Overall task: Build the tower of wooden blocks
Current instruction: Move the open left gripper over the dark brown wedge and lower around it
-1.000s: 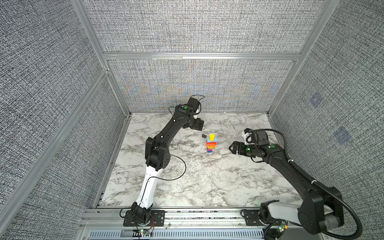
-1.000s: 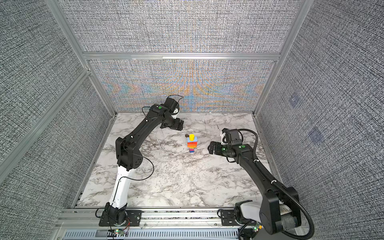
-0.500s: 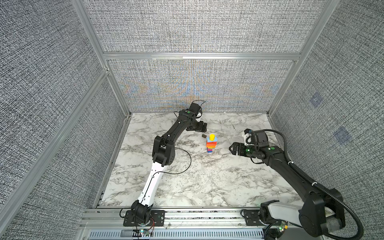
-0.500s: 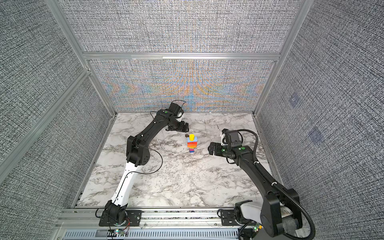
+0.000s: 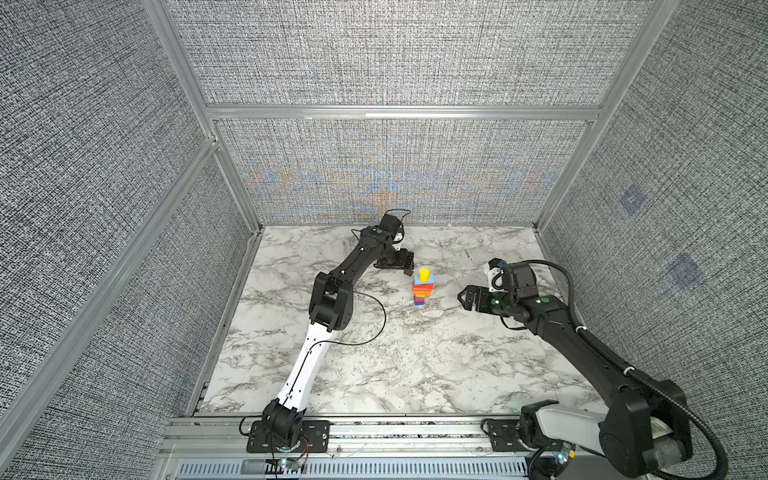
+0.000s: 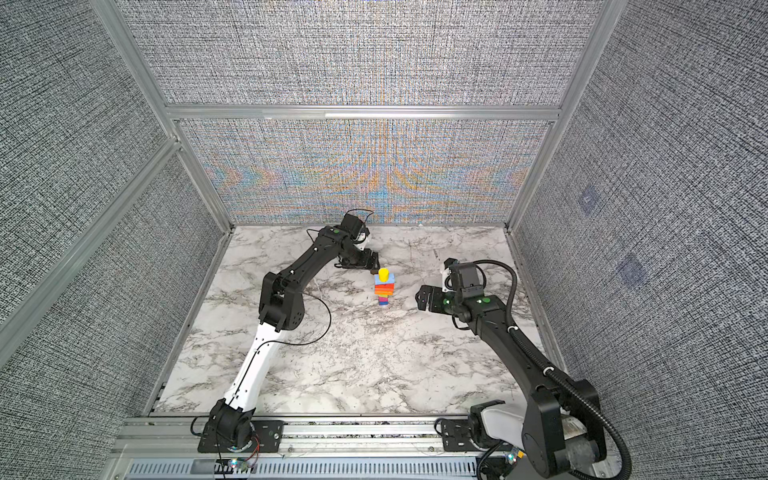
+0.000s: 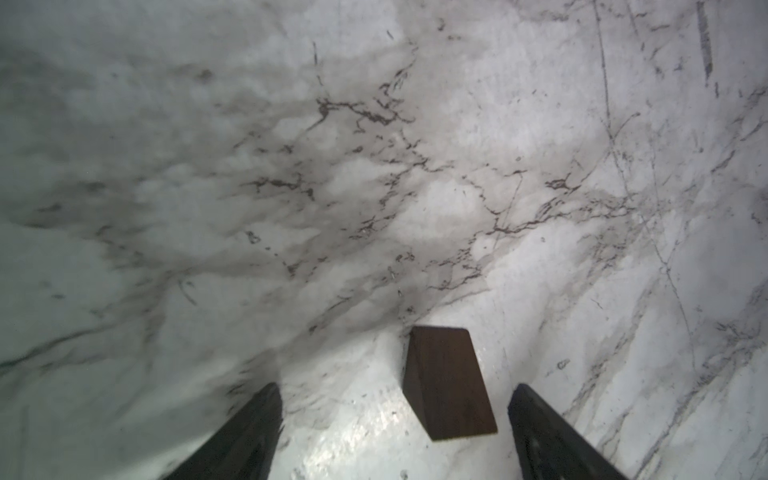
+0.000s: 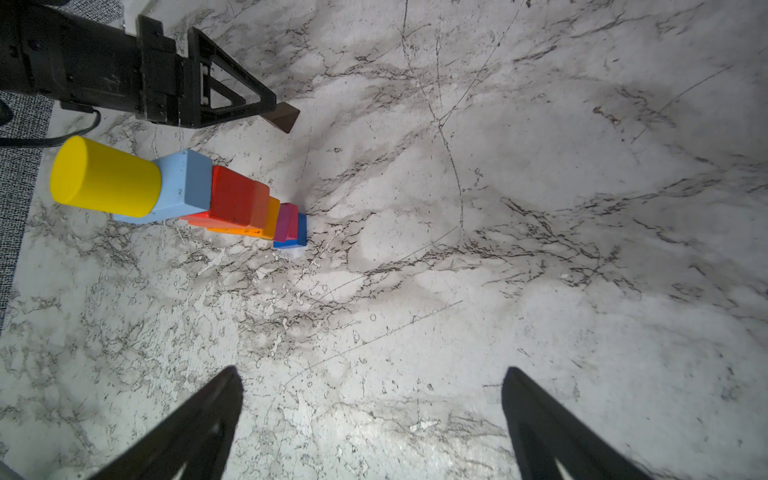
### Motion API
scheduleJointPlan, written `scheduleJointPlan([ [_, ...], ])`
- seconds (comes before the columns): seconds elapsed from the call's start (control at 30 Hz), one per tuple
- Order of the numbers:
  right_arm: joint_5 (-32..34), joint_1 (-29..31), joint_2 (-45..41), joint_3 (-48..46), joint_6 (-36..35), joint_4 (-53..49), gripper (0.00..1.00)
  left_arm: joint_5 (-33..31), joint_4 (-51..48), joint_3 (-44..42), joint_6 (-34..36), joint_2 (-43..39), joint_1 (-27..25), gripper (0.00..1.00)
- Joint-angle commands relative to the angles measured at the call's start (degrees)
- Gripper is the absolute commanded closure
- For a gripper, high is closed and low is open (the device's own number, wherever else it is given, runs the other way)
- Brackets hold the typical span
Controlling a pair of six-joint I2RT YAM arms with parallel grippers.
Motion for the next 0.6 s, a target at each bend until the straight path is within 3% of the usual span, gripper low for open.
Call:
scheduleJointPlan([
  [0.0, -0.09, -0.03, -0.43, -0.12, 0.27, 1.05, 0.01, 0.35, 0.53, 0.52, -1.02, 0.50, -0.02, 0.14],
  [0.2, -0.17, -0.02, -1.16, -0.62, 0.49, 1.41, 0.01, -3.65, -1.08, 1.33, -1.58, 0.98, -0.03, 0.19],
  [0.57, -0.26, -0.02, -2.60, -1.54, 0.66, 1.85, 0.01, -9.34, -4.86, 2.94, -3.29, 0.65, -0.14, 0.42],
])
